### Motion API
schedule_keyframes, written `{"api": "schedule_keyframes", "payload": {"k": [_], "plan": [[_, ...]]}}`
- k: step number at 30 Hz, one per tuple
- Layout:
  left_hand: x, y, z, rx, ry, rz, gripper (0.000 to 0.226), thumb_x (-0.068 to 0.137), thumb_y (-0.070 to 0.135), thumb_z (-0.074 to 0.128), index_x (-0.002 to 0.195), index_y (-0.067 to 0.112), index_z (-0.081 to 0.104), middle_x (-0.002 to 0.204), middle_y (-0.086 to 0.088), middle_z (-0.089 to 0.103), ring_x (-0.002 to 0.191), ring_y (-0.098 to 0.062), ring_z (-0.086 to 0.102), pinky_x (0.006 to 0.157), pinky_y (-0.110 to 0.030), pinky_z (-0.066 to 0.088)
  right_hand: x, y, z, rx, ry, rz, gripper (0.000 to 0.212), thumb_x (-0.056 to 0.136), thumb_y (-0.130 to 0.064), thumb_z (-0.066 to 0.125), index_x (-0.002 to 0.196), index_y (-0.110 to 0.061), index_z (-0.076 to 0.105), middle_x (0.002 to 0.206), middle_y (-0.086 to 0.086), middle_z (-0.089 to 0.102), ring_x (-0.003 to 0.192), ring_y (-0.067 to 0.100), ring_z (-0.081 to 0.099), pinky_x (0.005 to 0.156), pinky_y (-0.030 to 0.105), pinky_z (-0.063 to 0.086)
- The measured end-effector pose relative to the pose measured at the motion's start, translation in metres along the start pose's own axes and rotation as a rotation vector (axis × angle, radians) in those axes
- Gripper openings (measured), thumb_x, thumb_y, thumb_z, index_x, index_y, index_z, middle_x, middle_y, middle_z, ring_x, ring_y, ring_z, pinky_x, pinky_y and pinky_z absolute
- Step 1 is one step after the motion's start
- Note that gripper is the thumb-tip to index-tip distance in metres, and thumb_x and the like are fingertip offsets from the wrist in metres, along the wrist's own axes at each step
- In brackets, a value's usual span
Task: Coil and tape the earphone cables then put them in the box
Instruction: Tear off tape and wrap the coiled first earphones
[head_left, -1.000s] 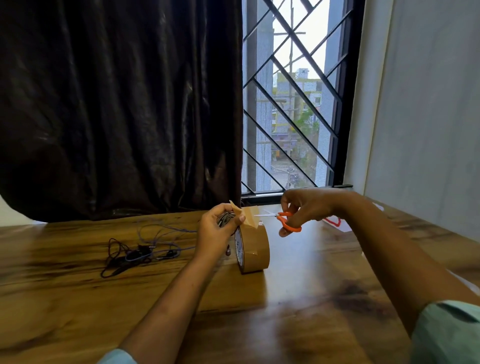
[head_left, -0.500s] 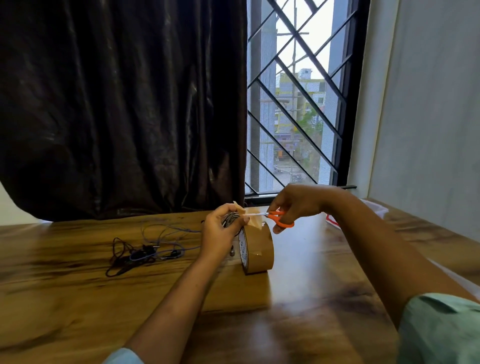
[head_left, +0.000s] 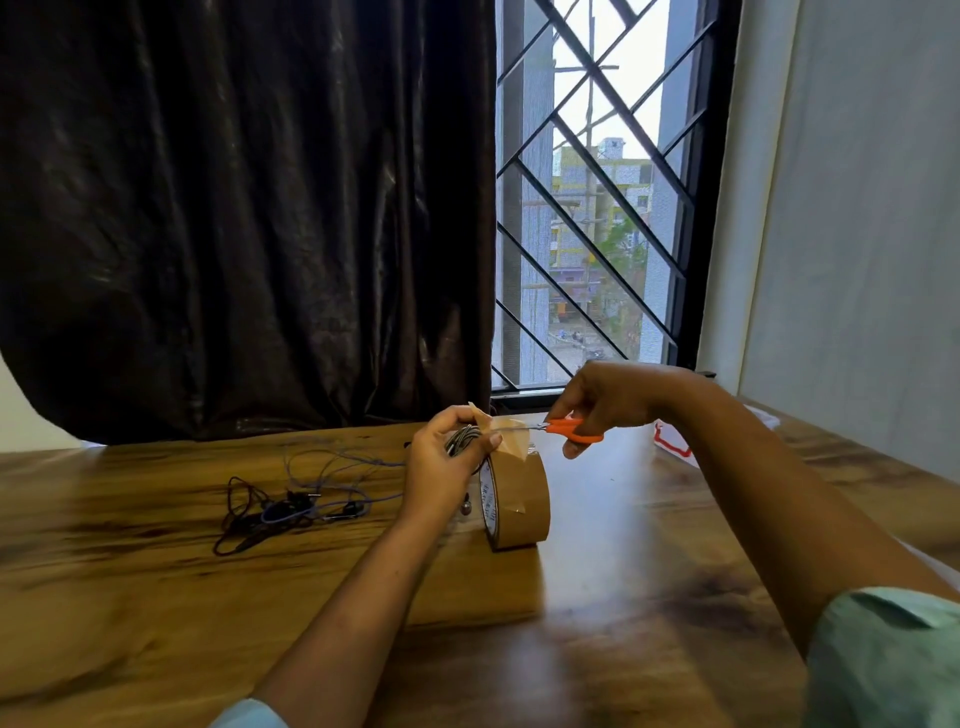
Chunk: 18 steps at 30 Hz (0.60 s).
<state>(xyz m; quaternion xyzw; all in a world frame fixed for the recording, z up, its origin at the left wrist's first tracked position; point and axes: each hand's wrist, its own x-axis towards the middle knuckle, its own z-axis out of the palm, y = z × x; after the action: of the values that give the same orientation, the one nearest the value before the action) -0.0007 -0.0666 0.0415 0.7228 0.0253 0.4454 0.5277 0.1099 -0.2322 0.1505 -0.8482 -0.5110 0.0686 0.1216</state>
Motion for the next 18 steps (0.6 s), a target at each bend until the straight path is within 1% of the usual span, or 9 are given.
{"api": "schedule_keyframes", "payload": {"k": [3, 5, 7, 9, 11, 14, 15, 16, 18], "plan": [[0.0, 0.001, 0.0, -0.005, 0.003, -0.006, 0.021, 0.078, 0.009, 0.073, 0.083, 0.027, 0.064, 0.091, 0.007, 0.069, 0.09, -0.008, 0.064, 0.072, -0.011, 0.049, -0.002, 0.0, 0.0, -0.014, 0.025, 0.003, 0.029, 0.071, -0.031, 0.081, 0.099, -0.031, 0.074, 0.082, -0.013, 0.067, 0.071, 0.004, 0.053, 0.079, 0.028, 0.048], [-0.001, 0.003, 0.001, 0.001, 0.009, 0.001, 0.023, 0.078, 0.009, 0.074, 0.083, 0.028, 0.062, 0.09, 0.007, 0.068, 0.089, -0.007, 0.064, 0.072, -0.011, 0.049, -0.003, -0.002, -0.001, -0.033, 0.04, -0.002, 0.029, 0.071, -0.031, 0.081, 0.099, -0.031, 0.074, 0.074, -0.019, 0.064, 0.067, 0.002, 0.052, 0.071, 0.023, 0.044], [-0.001, 0.004, 0.0, 0.003, 0.007, -0.008, 0.024, 0.078, 0.009, 0.074, 0.084, 0.029, 0.061, 0.09, 0.006, 0.068, 0.088, -0.007, 0.065, 0.072, -0.016, 0.051, -0.005, -0.003, -0.002, -0.052, 0.045, -0.004, 0.028, 0.072, -0.031, 0.081, 0.098, -0.031, 0.073, 0.069, -0.023, 0.06, 0.064, 0.0, 0.051, 0.063, 0.015, 0.04], [-0.002, 0.005, 0.0, -0.002, 0.003, -0.014, 0.025, 0.077, 0.008, 0.073, 0.085, 0.027, 0.059, 0.087, 0.007, 0.067, 0.081, -0.001, 0.065, 0.067, -0.012, 0.05, -0.007, -0.004, -0.003, -0.072, 0.05, -0.002, 0.025, 0.072, -0.03, 0.081, 0.095, -0.033, 0.072, 0.061, -0.027, 0.056, 0.058, -0.008, 0.051, 0.056, 0.01, 0.035], [-0.003, 0.006, 0.0, 0.002, 0.002, -0.015, 0.024, 0.077, 0.009, 0.074, 0.087, 0.025, 0.059, 0.087, 0.008, 0.066, 0.078, 0.002, 0.064, 0.065, -0.01, 0.049, -0.008, -0.004, -0.004, -0.086, 0.062, -0.004, 0.025, 0.071, -0.03, 0.082, 0.093, -0.033, 0.071, 0.058, -0.025, 0.056, 0.055, -0.006, 0.05, 0.057, 0.012, 0.035], [-0.002, 0.006, 0.0, 0.0, -0.003, -0.037, 0.022, 0.077, 0.009, 0.074, 0.09, 0.02, 0.06, 0.086, 0.009, 0.066, 0.074, 0.007, 0.063, 0.063, -0.009, 0.049, -0.01, -0.003, -0.01, -0.08, 0.087, 0.014, 0.03, 0.07, -0.031, 0.082, 0.098, -0.029, 0.073, 0.071, -0.017, 0.061, 0.061, 0.002, 0.05, 0.066, 0.022, 0.041], [-0.002, 0.005, 0.0, 0.0, -0.006, -0.042, 0.021, 0.078, 0.009, 0.073, 0.092, 0.016, 0.06, 0.085, 0.01, 0.065, 0.072, 0.011, 0.062, 0.062, -0.008, 0.048, -0.011, -0.002, -0.013, -0.07, 0.081, 0.031, 0.031, 0.071, -0.03, 0.082, 0.1, -0.028, 0.073, 0.073, -0.013, 0.063, 0.062, 0.003, 0.05, 0.066, 0.023, 0.041], [-0.001, 0.004, 0.0, 0.01, -0.008, -0.043, 0.021, 0.078, 0.009, 0.073, 0.094, 0.013, 0.061, 0.085, 0.01, 0.065, 0.072, 0.014, 0.061, 0.062, -0.006, 0.047, -0.013, 0.0, -0.015, -0.045, 0.06, 0.053, 0.03, 0.072, -0.028, 0.081, 0.101, -0.026, 0.073, 0.075, -0.009, 0.064, 0.062, 0.007, 0.05, 0.064, 0.023, 0.041], [0.0, 0.001, 0.0, 0.037, -0.015, -0.04, 0.022, 0.078, 0.011, 0.073, 0.098, 0.009, 0.063, 0.088, 0.01, 0.066, 0.074, 0.017, 0.058, 0.064, -0.003, 0.045, -0.017, 0.003, -0.018, 0.031, -0.01, 0.119, 0.025, 0.076, -0.024, 0.079, 0.1, -0.023, 0.072, 0.074, -0.005, 0.062, 0.061, 0.012, 0.043, 0.052, 0.021, 0.036]]}}
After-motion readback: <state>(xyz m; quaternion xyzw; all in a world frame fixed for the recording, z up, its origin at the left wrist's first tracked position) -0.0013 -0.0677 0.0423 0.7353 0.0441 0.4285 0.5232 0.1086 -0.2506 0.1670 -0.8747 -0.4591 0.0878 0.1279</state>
